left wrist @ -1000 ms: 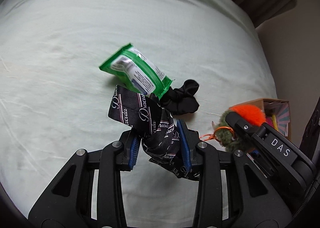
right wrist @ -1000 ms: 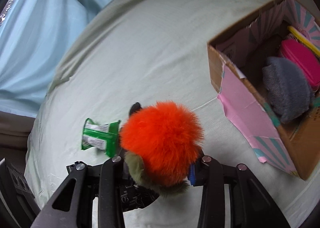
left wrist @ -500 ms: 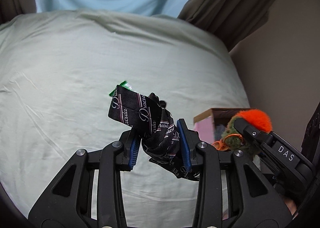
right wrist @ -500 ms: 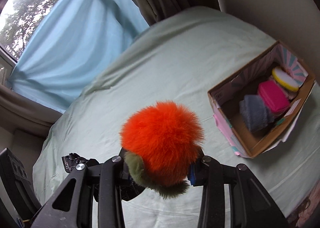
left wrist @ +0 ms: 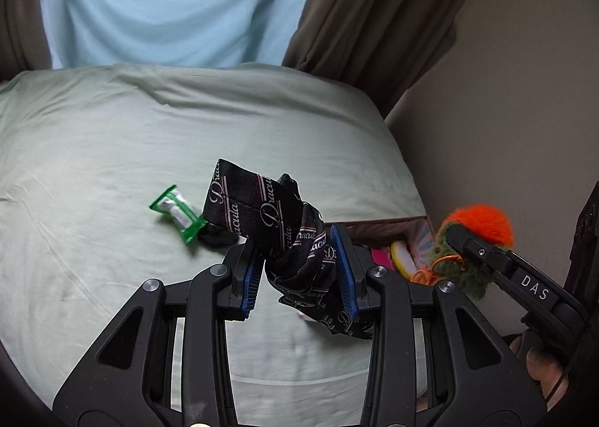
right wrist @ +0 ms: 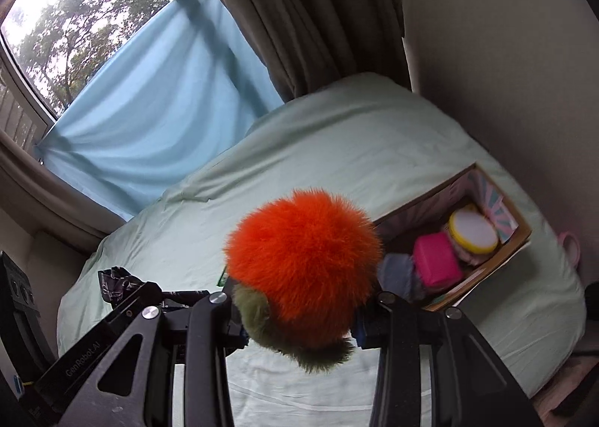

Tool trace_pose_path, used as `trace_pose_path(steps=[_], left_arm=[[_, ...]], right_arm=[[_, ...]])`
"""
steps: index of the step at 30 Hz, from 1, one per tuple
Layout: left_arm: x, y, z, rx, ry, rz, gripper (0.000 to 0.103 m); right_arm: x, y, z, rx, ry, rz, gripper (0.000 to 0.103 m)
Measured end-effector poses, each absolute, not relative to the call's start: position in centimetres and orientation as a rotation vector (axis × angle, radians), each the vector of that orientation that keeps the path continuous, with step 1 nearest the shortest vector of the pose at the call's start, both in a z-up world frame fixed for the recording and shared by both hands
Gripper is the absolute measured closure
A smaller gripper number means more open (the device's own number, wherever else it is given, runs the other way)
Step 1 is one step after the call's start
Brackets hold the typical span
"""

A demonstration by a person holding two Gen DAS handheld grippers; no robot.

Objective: Organize soft objects
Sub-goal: 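Carry the black patterned cloth and orange pompom over the box with both tools, then open both tools to drop the black cloth and orange pompom into the box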

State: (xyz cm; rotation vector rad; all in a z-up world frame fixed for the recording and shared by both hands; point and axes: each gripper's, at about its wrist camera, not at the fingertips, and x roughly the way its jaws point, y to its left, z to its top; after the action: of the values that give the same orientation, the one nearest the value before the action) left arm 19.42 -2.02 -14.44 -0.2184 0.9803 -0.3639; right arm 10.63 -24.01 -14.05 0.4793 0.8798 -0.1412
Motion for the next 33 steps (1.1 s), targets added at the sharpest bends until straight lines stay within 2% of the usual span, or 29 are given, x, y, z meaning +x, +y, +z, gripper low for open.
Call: trace_pose_path(steps=[11, 21, 27, 33], left_arm=[[21.1, -14.8, -18.6, -0.215, 1.056, -0.300, 0.071], [24.3, -23.5, -26.6, -0.189, 1.225, -0.276, 0.071], [25.7, -25.8, -32.1, -0.127, 1.378, -0.260, 0.071], [25.6, -25.9, -33.7, -0.077, 1.431, -0.249, 0.071]], right_arm=[[13.1, -36.6, -16.9, 0.377, 0.970, -0.079, 0.067], [16.9, -42.8, -23.5, 0.344, 1.124, -0.032, 0.067], [18.5, -44.5, -28.8, 0.375, 1.236, -0.017, 0.067], [18.7, -44.5, -31.5, 0.367, 1.322, 0.003, 0.067]])
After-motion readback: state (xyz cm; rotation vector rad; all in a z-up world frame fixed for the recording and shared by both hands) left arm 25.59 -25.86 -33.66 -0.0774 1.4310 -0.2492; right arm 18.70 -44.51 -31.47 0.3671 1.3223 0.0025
